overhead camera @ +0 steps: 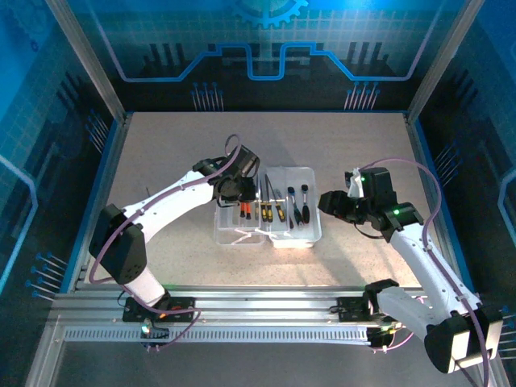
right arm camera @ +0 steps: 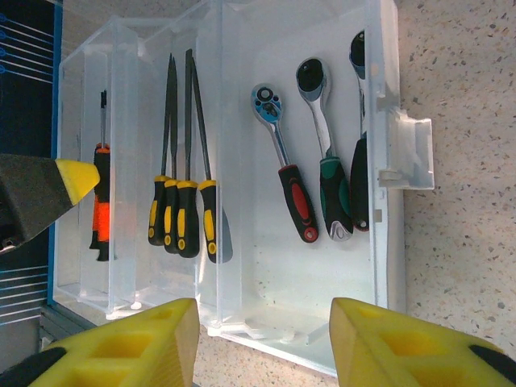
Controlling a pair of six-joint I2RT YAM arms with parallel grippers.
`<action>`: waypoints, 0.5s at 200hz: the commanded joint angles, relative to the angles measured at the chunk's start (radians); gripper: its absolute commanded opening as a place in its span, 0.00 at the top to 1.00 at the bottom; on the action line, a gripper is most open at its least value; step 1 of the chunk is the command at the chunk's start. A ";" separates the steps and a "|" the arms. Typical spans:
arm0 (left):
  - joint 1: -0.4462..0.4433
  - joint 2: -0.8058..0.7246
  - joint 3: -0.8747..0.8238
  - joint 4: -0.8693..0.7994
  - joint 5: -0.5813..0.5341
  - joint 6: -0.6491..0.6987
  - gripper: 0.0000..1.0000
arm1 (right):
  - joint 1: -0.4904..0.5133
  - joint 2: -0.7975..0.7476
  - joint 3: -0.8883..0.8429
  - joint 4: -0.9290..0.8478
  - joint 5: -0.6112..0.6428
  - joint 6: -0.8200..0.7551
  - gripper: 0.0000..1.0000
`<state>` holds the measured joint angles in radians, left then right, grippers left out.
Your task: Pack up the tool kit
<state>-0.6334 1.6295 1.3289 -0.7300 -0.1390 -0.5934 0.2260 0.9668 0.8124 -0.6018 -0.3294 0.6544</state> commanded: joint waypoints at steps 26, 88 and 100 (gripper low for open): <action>-0.003 -0.033 0.045 -0.057 -0.054 0.047 0.68 | -0.005 0.001 0.012 -0.013 -0.012 0.004 0.53; 0.039 -0.273 -0.012 -0.056 -0.140 0.070 0.54 | -0.002 0.007 0.042 -0.029 -0.017 0.001 0.52; 0.084 -0.372 -0.085 -0.043 -0.173 0.056 0.45 | 0.001 0.009 0.042 -0.028 -0.017 0.001 0.52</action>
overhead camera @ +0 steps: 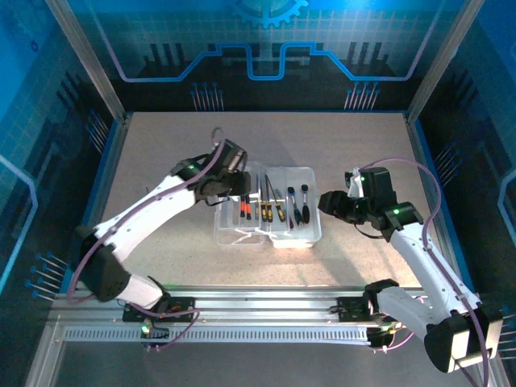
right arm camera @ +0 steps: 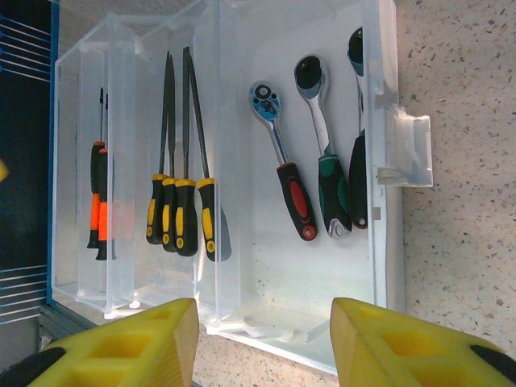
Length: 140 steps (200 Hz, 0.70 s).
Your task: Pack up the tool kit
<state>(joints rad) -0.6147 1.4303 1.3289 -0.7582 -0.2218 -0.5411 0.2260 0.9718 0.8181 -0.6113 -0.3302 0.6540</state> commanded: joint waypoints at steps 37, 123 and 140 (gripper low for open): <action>0.304 -0.499 -0.365 -0.007 -0.162 -0.084 0.21 | 0.036 0.016 0.029 0.012 -0.011 0.013 0.52; 0.582 -0.625 -0.620 0.040 -0.085 -0.195 0.15 | 0.383 0.147 0.047 0.193 0.082 0.076 0.44; 0.632 -0.563 -0.574 0.073 -0.107 -0.156 0.17 | 0.393 0.153 0.055 0.171 0.089 0.068 0.44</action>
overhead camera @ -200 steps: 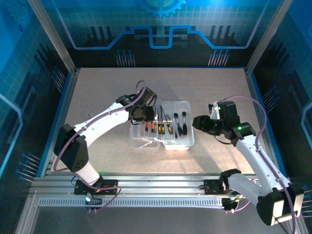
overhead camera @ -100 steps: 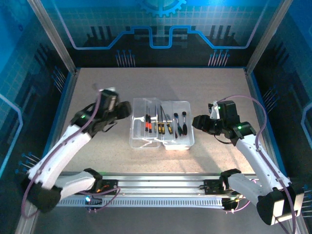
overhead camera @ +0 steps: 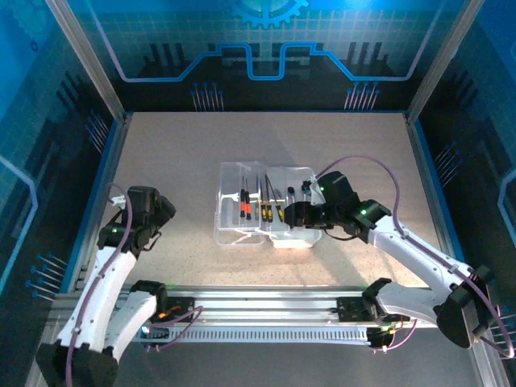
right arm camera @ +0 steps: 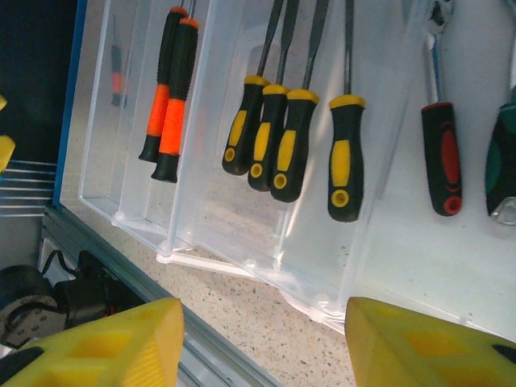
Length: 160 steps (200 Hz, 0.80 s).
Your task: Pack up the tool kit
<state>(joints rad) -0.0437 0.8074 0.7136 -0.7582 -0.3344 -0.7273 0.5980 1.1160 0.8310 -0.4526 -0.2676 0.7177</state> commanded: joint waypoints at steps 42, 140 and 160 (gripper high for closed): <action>0.218 0.266 0.136 0.184 0.089 0.121 0.24 | 0.017 -0.027 0.042 -0.026 0.054 -0.009 0.44; 0.354 0.771 0.211 0.303 0.265 0.165 0.46 | -0.015 -0.116 -0.020 -0.044 0.054 0.001 0.44; 0.355 0.836 0.234 0.306 0.271 0.184 0.47 | -0.034 -0.126 -0.026 -0.050 0.048 -0.004 0.44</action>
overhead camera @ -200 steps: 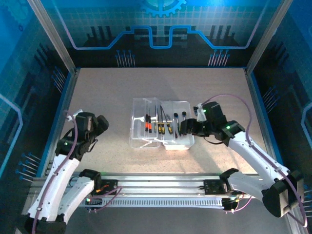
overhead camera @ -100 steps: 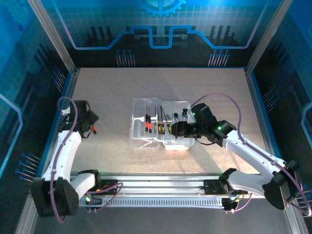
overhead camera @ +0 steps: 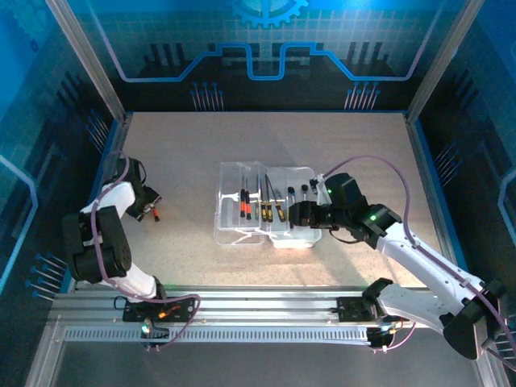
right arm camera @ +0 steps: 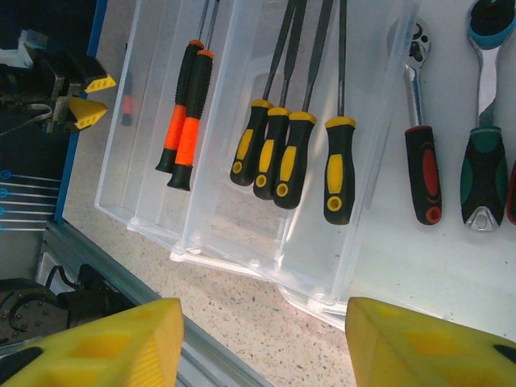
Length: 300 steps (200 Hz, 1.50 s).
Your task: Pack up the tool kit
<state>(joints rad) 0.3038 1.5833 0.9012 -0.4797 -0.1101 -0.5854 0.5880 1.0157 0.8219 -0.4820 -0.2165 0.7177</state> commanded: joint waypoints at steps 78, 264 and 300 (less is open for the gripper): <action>0.009 0.209 0.127 -0.024 0.049 0.053 0.70 | -0.065 -0.046 -0.006 -0.050 -0.018 -0.023 0.44; -0.034 -0.085 0.061 -0.053 0.055 -0.075 0.56 | -0.096 0.030 0.052 -0.040 -0.034 -0.052 0.43; -0.024 0.115 0.181 -0.096 0.036 -0.104 0.54 | -0.108 0.021 0.051 -0.053 -0.025 -0.063 0.42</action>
<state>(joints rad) 0.2722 1.6100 1.0073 -0.5262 -0.0372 -0.6491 0.5018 1.0439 0.8478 -0.5198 -0.2432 0.6754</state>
